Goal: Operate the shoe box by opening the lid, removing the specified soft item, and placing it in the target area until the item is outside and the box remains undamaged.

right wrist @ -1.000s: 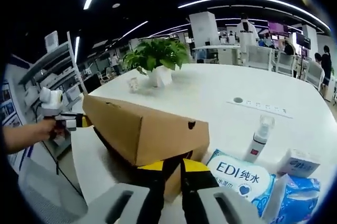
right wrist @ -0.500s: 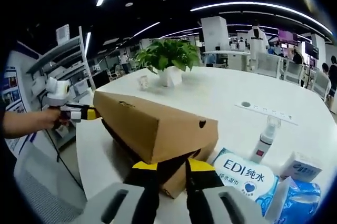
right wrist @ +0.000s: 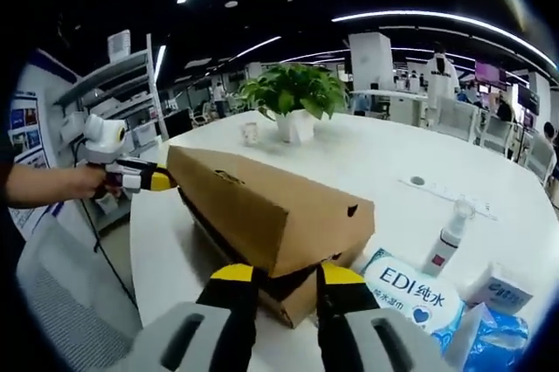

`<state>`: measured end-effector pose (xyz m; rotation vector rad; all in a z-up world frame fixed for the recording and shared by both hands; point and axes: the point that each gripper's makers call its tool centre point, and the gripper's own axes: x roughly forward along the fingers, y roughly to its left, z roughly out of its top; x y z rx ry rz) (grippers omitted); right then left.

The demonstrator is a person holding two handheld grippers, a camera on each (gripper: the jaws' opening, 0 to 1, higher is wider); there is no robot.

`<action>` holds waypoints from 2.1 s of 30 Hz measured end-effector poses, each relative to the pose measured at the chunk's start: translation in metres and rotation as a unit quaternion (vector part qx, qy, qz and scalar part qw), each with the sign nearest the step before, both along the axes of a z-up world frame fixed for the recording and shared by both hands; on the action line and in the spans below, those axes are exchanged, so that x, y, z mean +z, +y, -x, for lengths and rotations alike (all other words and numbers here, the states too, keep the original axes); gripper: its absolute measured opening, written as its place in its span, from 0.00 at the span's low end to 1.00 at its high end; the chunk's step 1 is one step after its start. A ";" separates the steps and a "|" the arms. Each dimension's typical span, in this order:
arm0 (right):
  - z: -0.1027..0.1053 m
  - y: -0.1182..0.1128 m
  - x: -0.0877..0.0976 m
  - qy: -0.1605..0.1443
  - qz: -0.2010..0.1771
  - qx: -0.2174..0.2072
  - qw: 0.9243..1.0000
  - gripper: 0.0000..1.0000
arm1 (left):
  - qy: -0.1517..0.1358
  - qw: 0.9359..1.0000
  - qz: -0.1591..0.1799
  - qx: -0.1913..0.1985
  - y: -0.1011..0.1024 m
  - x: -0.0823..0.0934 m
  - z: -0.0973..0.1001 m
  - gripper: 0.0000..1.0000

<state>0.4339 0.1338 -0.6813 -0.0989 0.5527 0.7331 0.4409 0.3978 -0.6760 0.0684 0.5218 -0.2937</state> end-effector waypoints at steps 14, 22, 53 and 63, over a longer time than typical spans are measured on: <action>0.000 -0.001 -0.009 0.004 0.012 0.004 1.000 0.25 | 0.004 1.000 -0.010 -0.014 -0.001 -0.004 0.002 0.24; 0.003 0.000 -0.016 0.004 0.028 0.009 1.000 0.26 | 0.014 1.000 -0.016 -0.018 -0.002 -0.011 0.005 0.25; 0.005 0.002 -0.041 0.024 0.055 0.013 0.998 0.28 | 0.058 0.998 -0.022 -0.021 -0.004 -0.041 0.007 0.26; 0.005 0.001 -0.040 0.027 0.051 0.010 0.998 0.28 | 0.060 0.998 -0.019 -0.016 -0.001 -0.040 0.009 0.26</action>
